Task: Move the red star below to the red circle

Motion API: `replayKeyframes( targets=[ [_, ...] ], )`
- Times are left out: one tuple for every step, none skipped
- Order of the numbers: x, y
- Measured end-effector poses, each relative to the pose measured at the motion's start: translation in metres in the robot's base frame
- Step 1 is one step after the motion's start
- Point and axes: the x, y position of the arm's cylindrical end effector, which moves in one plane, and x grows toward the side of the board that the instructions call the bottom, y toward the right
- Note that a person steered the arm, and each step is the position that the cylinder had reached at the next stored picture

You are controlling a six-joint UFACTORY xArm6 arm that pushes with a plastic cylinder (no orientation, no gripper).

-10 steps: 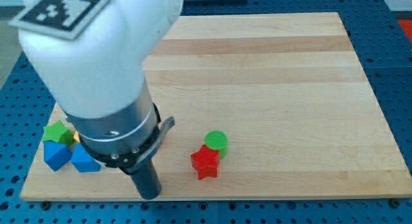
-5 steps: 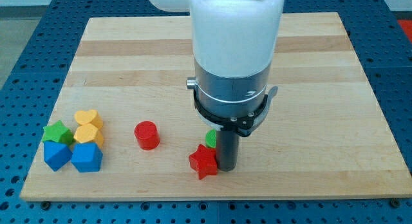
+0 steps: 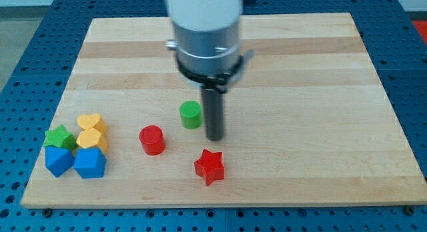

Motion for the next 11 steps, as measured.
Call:
replayKeyframes(
  targets=[
    [0.057, 0.028],
    [0.098, 0.021],
    [0.081, 0.009],
    [0.055, 0.002],
    [0.047, -0.022],
    [0.051, -0.047],
    [0.064, -0.038],
    [0.093, -0.037],
    [0.087, -0.06],
    [0.064, -0.067],
    [0.059, -0.067]
  ],
)
